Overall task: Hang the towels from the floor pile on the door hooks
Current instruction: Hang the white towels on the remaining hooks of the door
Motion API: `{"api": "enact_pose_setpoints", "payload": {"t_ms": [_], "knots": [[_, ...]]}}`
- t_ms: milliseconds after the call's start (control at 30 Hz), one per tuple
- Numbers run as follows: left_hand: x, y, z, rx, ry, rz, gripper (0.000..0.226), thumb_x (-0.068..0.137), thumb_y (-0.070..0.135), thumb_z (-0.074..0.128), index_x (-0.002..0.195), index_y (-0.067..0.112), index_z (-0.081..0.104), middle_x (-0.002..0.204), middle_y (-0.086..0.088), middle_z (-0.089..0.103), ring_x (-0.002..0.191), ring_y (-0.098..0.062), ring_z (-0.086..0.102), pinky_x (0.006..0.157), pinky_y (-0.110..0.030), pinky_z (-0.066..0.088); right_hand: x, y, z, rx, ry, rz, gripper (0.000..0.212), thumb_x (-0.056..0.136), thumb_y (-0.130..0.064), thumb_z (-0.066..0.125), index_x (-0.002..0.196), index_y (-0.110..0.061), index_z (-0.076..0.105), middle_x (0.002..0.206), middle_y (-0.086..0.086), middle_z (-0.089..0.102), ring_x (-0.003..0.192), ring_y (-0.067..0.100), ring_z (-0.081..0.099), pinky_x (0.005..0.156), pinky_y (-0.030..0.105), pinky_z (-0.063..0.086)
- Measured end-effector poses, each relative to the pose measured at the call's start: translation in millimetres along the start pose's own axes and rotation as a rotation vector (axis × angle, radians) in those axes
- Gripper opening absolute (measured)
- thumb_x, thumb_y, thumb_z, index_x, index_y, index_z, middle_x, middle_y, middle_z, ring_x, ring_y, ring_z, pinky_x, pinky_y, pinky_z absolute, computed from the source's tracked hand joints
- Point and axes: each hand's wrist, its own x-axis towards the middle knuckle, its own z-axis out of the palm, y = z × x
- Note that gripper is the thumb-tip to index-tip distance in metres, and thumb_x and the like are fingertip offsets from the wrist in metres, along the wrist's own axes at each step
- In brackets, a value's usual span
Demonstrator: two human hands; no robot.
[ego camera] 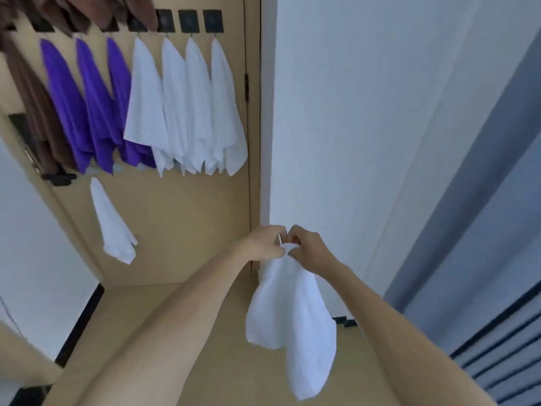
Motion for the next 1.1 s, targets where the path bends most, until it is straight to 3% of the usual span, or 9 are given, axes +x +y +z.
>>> {"api": "enact_pose_setpoints", "payload": {"t_ms": [100,200,333,433,667,800,933,1100], "knots": [[-25.3,-46.4,-28.4,0.034,0.067,-0.026,0.016,0.085,0.004,0.052,0.079,0.019,0.053,0.075,0.006,0.046,0.064,-0.008,0.042,0.055,-0.02,0.031,19.7,-38.7,38.7,-0.013,-0.052,-0.055,0.011,0.082,-0.008,0.061,0.078,-0.011,0.051,0.067,-0.004,0.047,0.059,0.008,0.04,0.049,0.013,0.031],[-47.2,-89.9,-56.2,0.072,0.12,-0.03,0.026,0.082,0.0,0.054,0.067,0.021,0.052,0.085,0.002,0.047,0.072,-0.012,0.046,0.061,-0.021,0.036,38.3,-75.7,66.4,-0.056,-0.141,-0.083,0.02,0.079,-0.007,0.065,0.072,-0.015,0.049,0.067,-0.007,0.045,0.06,0.005,0.039,0.05,0.01,0.033],[-73.7,-139.5,-91.9,0.145,0.152,-0.053,0.018,0.081,0.0,0.054,0.074,0.016,0.062,0.09,0.002,0.053,0.083,-0.015,0.053,0.07,-0.025,0.044,61.5,-108.4,97.3,-0.165,-0.296,-0.029,0.017,0.079,-0.016,0.07,0.076,-0.011,0.054,0.069,-0.005,0.045,0.062,0.01,0.042,0.051,0.016,0.031],[-92.4,-170.8,-115.3,0.171,0.16,-0.109,0.027,0.079,-0.001,0.047,0.076,0.017,0.067,0.085,0.002,0.063,0.081,-0.018,0.059,0.073,-0.032,0.05,75.7,-123.6,121.8,-0.233,-0.313,-0.013,0.028,0.079,-0.022,0.07,0.066,-0.009,0.049,0.062,-0.004,0.042,0.056,0.008,0.039,0.048,0.018,0.028],[-138.5,-235.0,-156.5,0.117,0.291,-0.184,0.032,0.081,-0.007,0.037,0.061,0.017,0.041,0.071,0.003,0.044,0.07,-0.019,0.041,0.055,-0.024,0.03,103.6,-192.2,182.7,-0.073,-0.347,-0.12,0.043,0.085,-0.024,0.066,0.058,-0.015,0.033,0.058,-0.007,0.033,0.05,0.008,0.03,0.05,0.02,0.024],[-150.3,-248.5,-169.3,-0.07,0.265,-0.21,0.022,0.083,-0.003,0.039,0.077,0.015,0.049,0.074,0.003,0.047,0.066,-0.013,0.041,0.057,-0.023,0.034,120.6,-224.0,206.4,-0.003,-0.414,-0.145,0.034,0.089,-0.022,0.062,0.061,-0.018,0.043,0.063,-0.007,0.039,0.053,0.009,0.035,0.054,0.021,0.029],[-154.0,-262.5,-184.2,-0.213,0.232,-0.259,0.007,0.084,0.009,0.05,0.087,0.015,0.054,0.081,0.001,0.052,0.066,-0.015,0.048,0.064,-0.027,0.042,142.4,-238.2,221.8,0.045,-0.402,-0.175,0.04,0.087,-0.019,0.066,0.056,-0.017,0.04,0.058,-0.008,0.033,0.05,0.007,0.029,0.048,0.016,0.024],[-152.0,-292.6,-209.1,-0.141,0.316,-0.31,0.016,0.086,0.006,0.044,0.075,0.012,0.054,0.075,0.003,0.047,0.065,-0.014,0.043,0.055,-0.021,0.037,182.8,-229.5,239.9,-0.086,-0.533,-0.155,0.046,0.078,-0.02,0.068,0.053,-0.018,0.029,0.055,-0.007,0.028,0.052,0.011,0.026,0.054,0.026,0.023]]}}
